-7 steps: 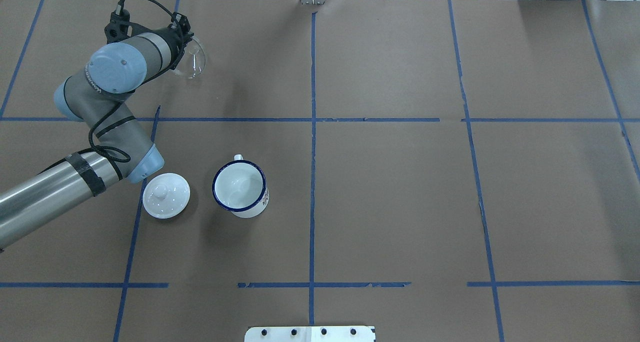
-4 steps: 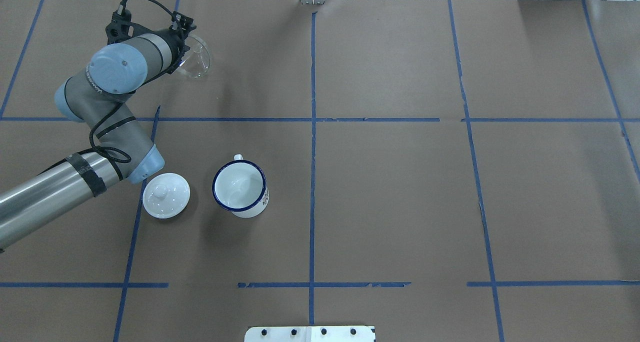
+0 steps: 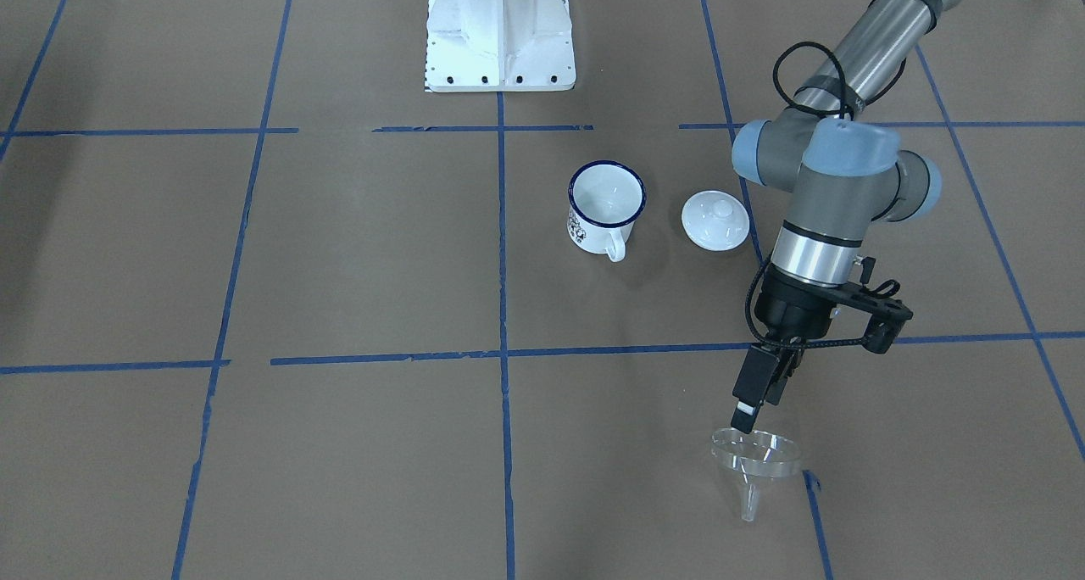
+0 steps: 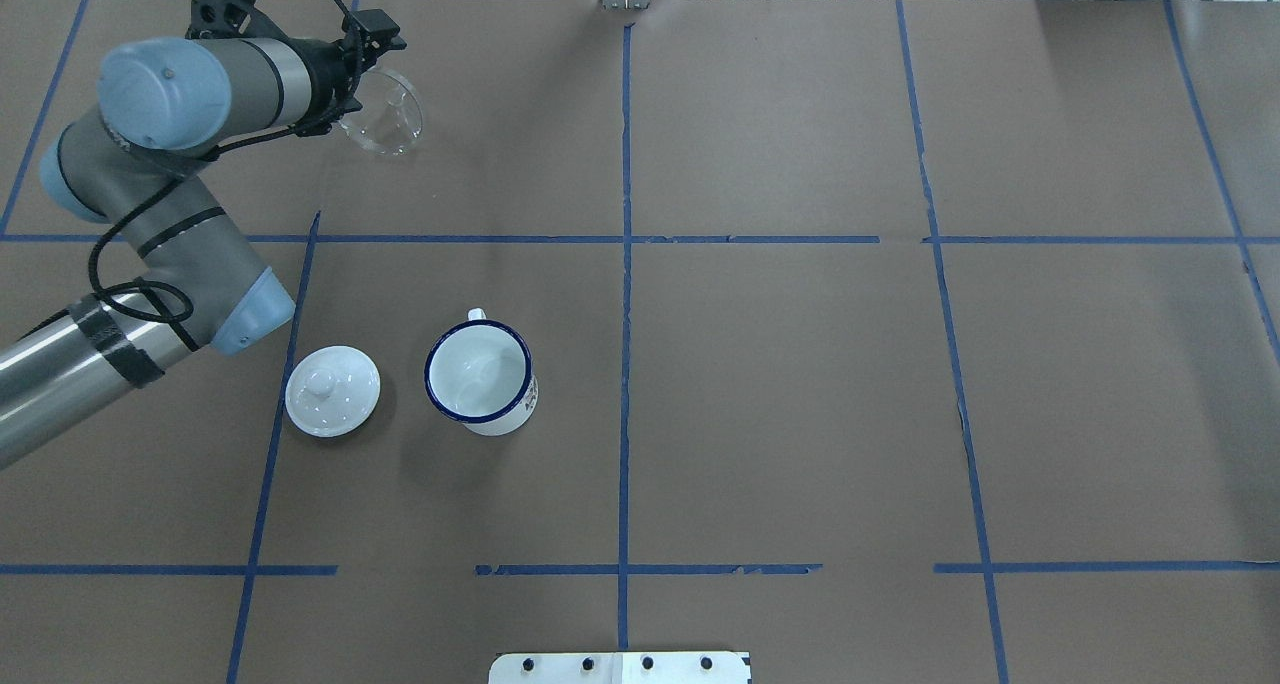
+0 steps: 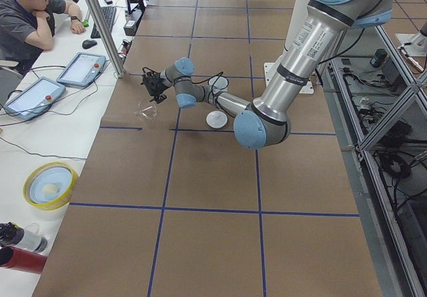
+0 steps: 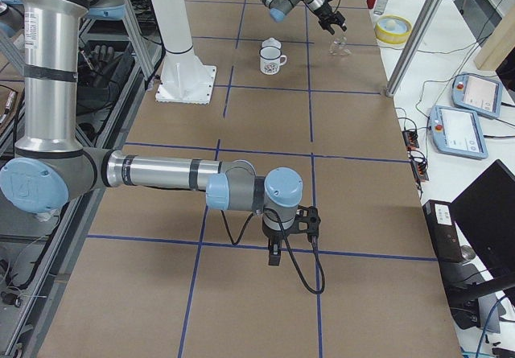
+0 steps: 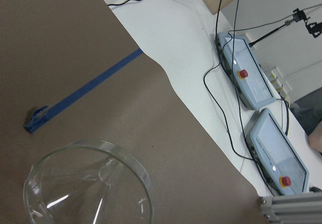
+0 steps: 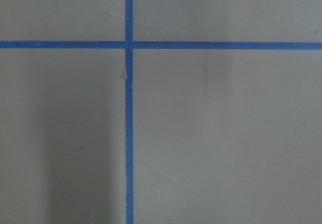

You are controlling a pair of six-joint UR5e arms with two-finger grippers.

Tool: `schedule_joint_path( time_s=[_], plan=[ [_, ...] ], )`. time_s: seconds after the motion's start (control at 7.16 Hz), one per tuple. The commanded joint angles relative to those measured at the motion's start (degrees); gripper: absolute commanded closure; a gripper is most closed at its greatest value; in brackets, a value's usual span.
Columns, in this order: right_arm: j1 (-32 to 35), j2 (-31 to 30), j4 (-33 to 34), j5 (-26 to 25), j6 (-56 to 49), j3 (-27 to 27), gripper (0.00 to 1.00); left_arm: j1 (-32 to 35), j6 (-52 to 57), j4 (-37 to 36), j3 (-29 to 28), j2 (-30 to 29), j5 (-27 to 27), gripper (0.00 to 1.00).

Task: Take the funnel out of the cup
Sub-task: 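Open the left gripper to release the glass funnel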

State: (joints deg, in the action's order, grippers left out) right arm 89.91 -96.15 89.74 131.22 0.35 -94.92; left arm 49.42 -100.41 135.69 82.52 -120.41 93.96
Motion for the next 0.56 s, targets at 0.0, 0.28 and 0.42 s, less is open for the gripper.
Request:
schedule_joint_path(
  time_s=[0.0,0.28,0.42],
  plan=[
    [0.0,0.0,0.0,0.0,0.0,0.0,0.00,1.6,13.4,-17.6,14.6,2.9,8.4,0.00],
    [0.0,0.0,0.0,0.0,0.0,0.0,0.00,2.3,29.4,-36.6,30.9,8.3,15.4,0.00],
    [0.0,0.0,0.0,0.0,0.0,0.1,0.00,3.5,33.4,-43.2,35.9,10.2,18.6,0.00]
  ],
)
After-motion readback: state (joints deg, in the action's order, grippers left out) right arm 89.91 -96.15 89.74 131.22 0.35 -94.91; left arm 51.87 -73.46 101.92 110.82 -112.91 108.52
